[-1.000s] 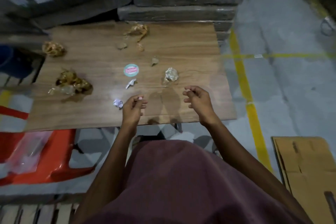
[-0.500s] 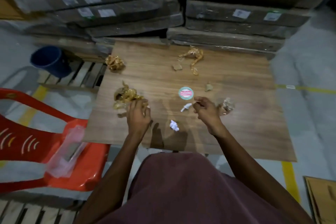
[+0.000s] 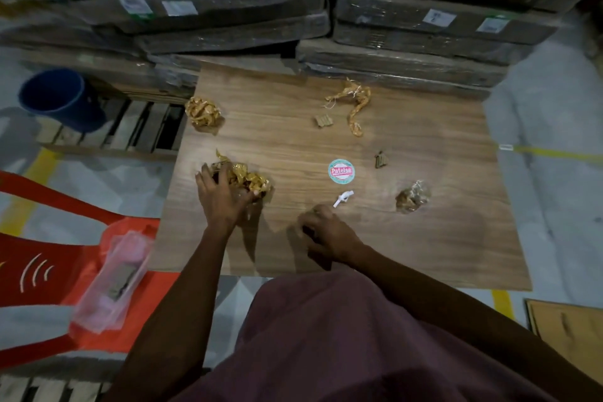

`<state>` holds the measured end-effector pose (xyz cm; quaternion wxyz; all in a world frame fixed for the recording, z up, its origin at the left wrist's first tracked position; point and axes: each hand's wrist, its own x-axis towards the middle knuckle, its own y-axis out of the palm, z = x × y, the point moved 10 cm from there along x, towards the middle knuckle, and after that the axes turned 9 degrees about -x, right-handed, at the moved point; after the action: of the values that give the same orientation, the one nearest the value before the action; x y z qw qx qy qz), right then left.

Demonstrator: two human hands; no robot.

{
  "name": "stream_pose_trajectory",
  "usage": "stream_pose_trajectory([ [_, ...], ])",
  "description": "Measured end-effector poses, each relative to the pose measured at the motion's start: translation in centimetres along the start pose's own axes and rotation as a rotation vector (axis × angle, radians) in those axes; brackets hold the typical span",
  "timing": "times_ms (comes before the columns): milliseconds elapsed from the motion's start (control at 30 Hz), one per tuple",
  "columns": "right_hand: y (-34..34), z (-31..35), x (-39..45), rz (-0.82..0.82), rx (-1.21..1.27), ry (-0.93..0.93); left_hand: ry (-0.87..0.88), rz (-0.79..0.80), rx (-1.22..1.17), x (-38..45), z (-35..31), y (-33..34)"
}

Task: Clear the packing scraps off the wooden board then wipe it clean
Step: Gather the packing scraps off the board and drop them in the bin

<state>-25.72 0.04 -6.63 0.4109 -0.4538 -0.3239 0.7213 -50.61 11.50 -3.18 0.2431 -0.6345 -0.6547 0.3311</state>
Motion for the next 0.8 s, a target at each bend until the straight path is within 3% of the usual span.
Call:
stream_pose_trajectory([
  [133, 0.1, -0.1, 0.5, 0.027, -0.179, -0.077, -0.012, 0.106, -0.024, 1.9, -0.4, 1.8],
  [300, -3.0, -2.9, 1.1, -0.217, -0.119, -0.006, -0.005, 0.143, -0.094, 1.0, -1.7, 4.0],
  [600, -8.1, -12.8, -1.5, -0.579, 0.130, 0.411, 0.047, 0.280, -0.229, -3.6, -8.3, 11.0],
  [700, -9.8, -16.0, -4.8, -0.700, 0.083, 0.611, 0.048, 0.351, -0.200, -4.6, -10.5, 13.4],
  [800, -10.7, -19.4, -7.0, -0.687, 0.017, 0.786, 0.049, 0.409, -0.187, -4.9, -12.4, 15.4],
])
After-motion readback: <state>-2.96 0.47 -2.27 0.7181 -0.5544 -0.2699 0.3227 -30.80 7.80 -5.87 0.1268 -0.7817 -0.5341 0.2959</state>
